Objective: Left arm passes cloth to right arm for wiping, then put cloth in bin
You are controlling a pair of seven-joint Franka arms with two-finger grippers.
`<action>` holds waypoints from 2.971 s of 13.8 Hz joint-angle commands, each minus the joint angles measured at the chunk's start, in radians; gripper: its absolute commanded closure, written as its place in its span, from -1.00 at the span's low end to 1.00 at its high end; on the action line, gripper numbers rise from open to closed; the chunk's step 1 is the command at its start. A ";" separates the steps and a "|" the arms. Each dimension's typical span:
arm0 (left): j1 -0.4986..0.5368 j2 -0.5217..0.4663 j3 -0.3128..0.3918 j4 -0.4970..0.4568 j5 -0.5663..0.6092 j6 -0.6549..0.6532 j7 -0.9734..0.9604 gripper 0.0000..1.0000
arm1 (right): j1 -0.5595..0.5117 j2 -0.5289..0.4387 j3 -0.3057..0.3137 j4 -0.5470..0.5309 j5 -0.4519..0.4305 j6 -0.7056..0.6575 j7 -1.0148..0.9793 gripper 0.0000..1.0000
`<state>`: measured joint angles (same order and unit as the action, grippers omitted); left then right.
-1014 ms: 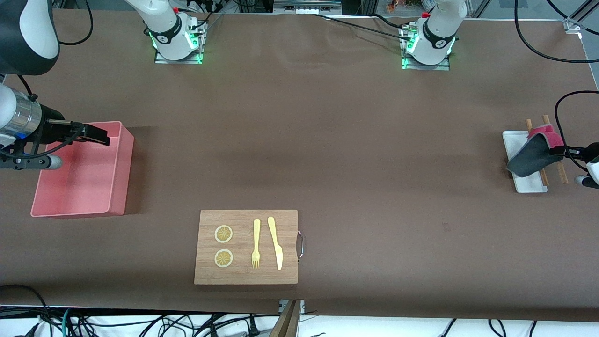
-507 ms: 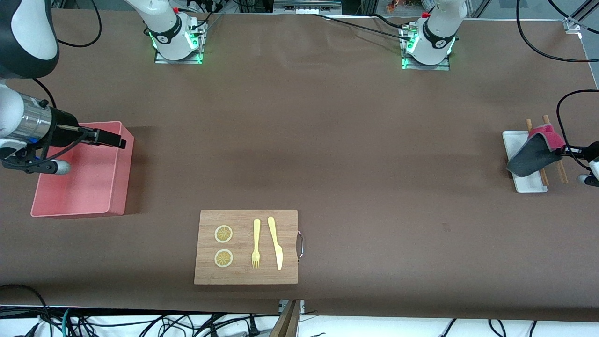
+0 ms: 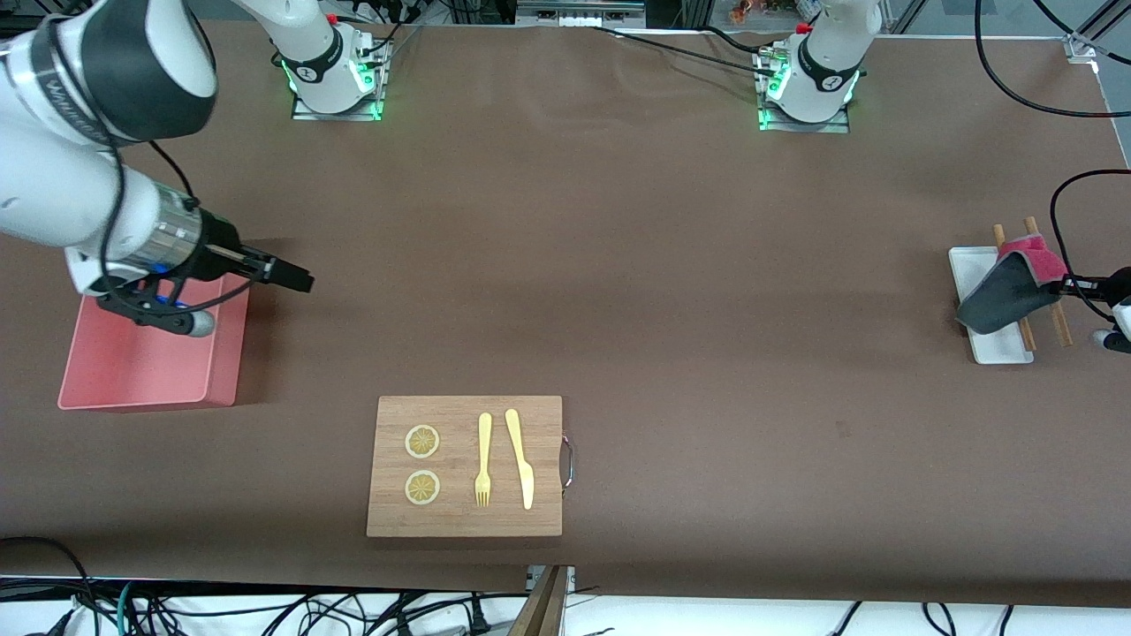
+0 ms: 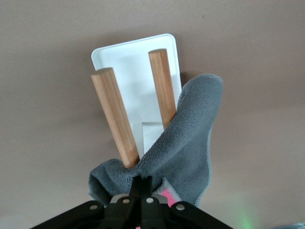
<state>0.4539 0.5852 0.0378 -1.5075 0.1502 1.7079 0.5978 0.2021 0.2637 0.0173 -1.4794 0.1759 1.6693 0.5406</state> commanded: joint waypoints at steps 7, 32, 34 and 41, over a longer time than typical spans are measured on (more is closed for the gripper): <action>-0.073 -0.056 -0.062 0.148 -0.072 -0.206 -0.048 1.00 | 0.069 0.020 -0.008 -0.002 0.013 0.075 0.173 -1.00; -0.865 0.030 -0.062 0.421 -1.109 -0.085 -1.616 1.00 | 0.178 0.068 0.000 -0.001 0.243 0.210 0.769 -1.00; -0.912 0.031 -0.064 0.420 -1.115 -0.016 -1.670 1.00 | 0.194 0.078 0.000 -0.001 0.292 0.242 0.834 -1.00; -1.020 0.042 -0.062 0.421 -1.141 0.194 -1.837 1.00 | 0.255 0.098 0.000 -0.002 0.304 0.236 0.930 -1.00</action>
<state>-0.5596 0.6071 -0.0412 -1.1244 -0.9642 1.8988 -1.2062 0.4345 0.3644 0.0196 -1.4794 0.4595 1.9038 1.4445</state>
